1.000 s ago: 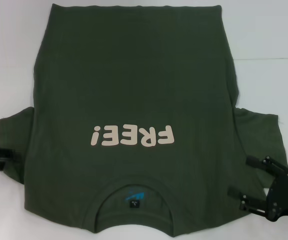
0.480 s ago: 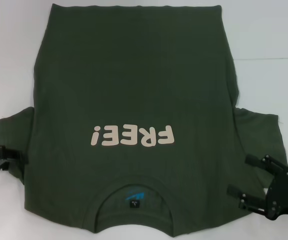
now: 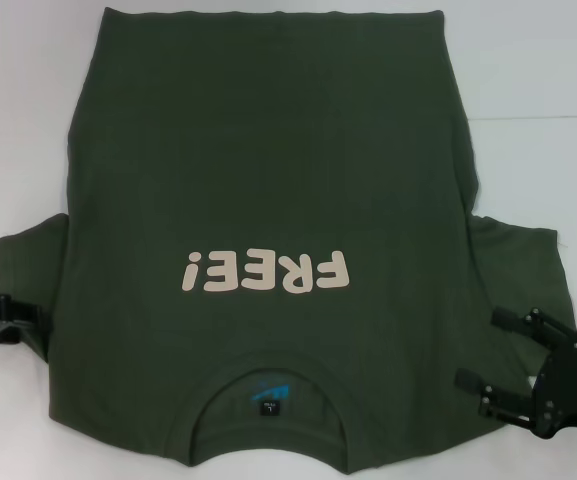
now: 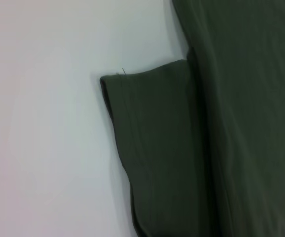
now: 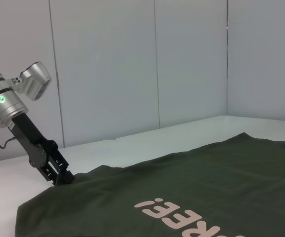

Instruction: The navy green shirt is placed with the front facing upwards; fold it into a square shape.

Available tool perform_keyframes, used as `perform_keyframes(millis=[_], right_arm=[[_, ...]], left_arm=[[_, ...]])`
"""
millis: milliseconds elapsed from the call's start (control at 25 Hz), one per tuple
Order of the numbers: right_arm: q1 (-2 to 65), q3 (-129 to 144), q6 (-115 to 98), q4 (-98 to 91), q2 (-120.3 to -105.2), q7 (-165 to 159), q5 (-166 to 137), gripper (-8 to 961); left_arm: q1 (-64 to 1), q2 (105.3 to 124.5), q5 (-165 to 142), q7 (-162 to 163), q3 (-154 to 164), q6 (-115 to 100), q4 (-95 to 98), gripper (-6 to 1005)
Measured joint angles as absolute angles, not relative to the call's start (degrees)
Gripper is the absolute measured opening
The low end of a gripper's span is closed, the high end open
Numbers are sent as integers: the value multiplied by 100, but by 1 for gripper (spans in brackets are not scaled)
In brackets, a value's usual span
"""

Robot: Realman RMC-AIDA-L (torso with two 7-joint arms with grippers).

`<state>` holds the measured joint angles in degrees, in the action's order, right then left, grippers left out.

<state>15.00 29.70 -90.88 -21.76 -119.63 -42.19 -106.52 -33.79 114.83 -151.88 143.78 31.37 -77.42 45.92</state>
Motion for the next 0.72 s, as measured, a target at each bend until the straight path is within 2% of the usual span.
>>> perform_keyframes(millis=[440, 680, 720], right_arm=[[1513, 2915, -9069, -2183, -11961, -4219, -10652, 926], [1511, 2832, -9087, -2174, -11961, -4219, -10652, 926], [1511, 2831, -9088, -2174, -11961, -4219, -10652, 926]], left_arm=[[-3450, 11487, -15206, 14452, 3171, -7770, 4625, 536], [-3477, 11505, -15212, 14452, 3399, -7782, 4633, 499], [-3483, 11505, -15212, 14453, 3403, -7783, 4633, 451]])
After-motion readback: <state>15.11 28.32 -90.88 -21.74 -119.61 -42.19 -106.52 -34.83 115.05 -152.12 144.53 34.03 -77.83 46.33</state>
